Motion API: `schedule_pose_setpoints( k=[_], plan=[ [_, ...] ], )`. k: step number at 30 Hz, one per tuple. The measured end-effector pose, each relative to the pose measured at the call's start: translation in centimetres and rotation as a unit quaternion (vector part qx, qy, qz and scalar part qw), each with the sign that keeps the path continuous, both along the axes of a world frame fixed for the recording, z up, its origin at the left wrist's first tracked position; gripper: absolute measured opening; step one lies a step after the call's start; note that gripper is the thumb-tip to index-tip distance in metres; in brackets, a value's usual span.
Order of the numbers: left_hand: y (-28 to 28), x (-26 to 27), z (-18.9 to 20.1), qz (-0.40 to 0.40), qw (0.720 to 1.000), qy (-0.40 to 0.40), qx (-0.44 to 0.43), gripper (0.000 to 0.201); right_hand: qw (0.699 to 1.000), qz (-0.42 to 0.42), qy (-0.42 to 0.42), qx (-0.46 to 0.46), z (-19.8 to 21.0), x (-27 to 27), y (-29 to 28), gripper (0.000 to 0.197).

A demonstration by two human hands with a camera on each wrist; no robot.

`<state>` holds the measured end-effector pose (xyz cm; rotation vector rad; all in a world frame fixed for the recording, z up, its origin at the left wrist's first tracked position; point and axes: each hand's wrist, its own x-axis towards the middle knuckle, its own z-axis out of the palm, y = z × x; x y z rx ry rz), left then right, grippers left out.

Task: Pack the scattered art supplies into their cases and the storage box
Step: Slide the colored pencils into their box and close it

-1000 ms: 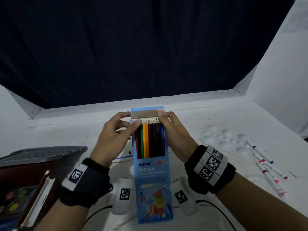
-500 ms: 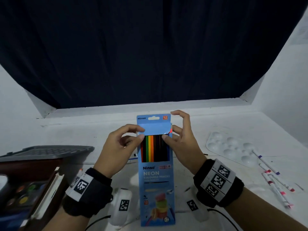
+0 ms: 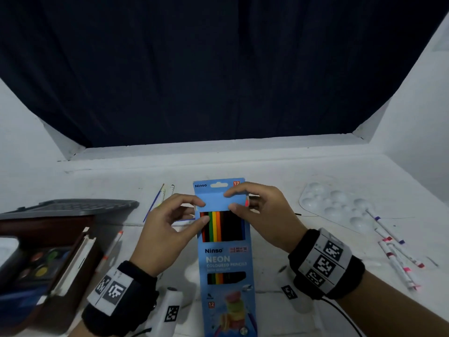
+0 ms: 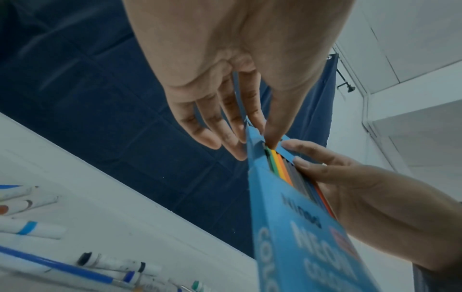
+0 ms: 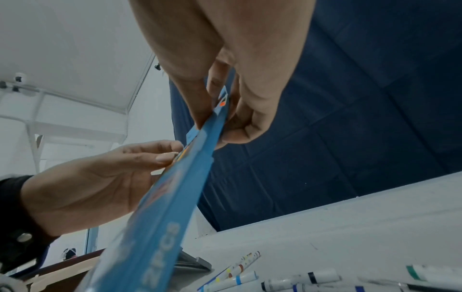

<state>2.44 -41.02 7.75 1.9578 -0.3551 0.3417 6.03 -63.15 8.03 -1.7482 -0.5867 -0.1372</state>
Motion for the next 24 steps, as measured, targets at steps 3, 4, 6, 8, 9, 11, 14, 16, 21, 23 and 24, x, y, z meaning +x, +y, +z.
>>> schedule_pose_setpoints(
  k=[3,4,6,8,9,11,14,16,21,23,24],
  plan=[
    [0.0,0.0,1.0,0.0,1.0,-0.025,0.008,0.023,1.0,-0.004,-0.008,0.01,0.8,0.2,-0.1,0.019],
    [0.0,0.0,1.5,0.004,0.999,-0.042,0.015,0.024,1.0,-0.009,-0.016,0.017,1.3,0.3,-0.1,0.02],
    [-0.3,0.2,2.5,0.007,0.996,-0.08,0.03,0.025,0.998,-0.02,-0.047,0.026,2.2,0.3,0.0,0.021],
    [-0.6,0.1,2.9,0.01,0.994,-0.103,0.034,0.027,0.996,-0.032,-0.083,0.02,2.7,0.2,0.0,0.021],
    [-0.8,0.1,2.8,0.016,0.994,-0.103,0.028,0.026,0.994,-0.038,-0.097,0.013,2.5,0.2,0.0,0.021],
    [-0.9,-0.2,2.4,0.025,0.995,-0.096,0.016,0.021,0.993,-0.04,-0.113,0.004,1.7,0.0,-0.2,0.02],
    [-0.8,-0.8,1.3,0.039,0.995,-0.091,0.026,0.015,0.989,-0.034,-0.14,-0.018,-0.1,-0.3,-0.5,0.015],
    [-0.6,-1.4,0.5,0.053,0.994,-0.09,0.043,0.016,0.987,-0.039,-0.152,-0.035,-1.1,-0.5,-0.4,0.012],
    [-0.7,-2.5,-1.3,0.08,0.994,-0.065,0.03,0.027,0.983,-0.053,-0.156,-0.082,-2.1,-1.1,-0.1,0.015],
    [-0.8,-2.7,-1.9,0.086,0.994,-0.06,0.022,0.027,0.984,-0.032,-0.142,-0.105,-2.2,-1.1,-0.2,0.02],
    [-0.8,-2.7,-2.2,0.089,0.994,-0.055,0.017,0.027,0.985,-0.017,-0.129,-0.111,-2.2,-1.2,-0.3,0.023]
  ],
)
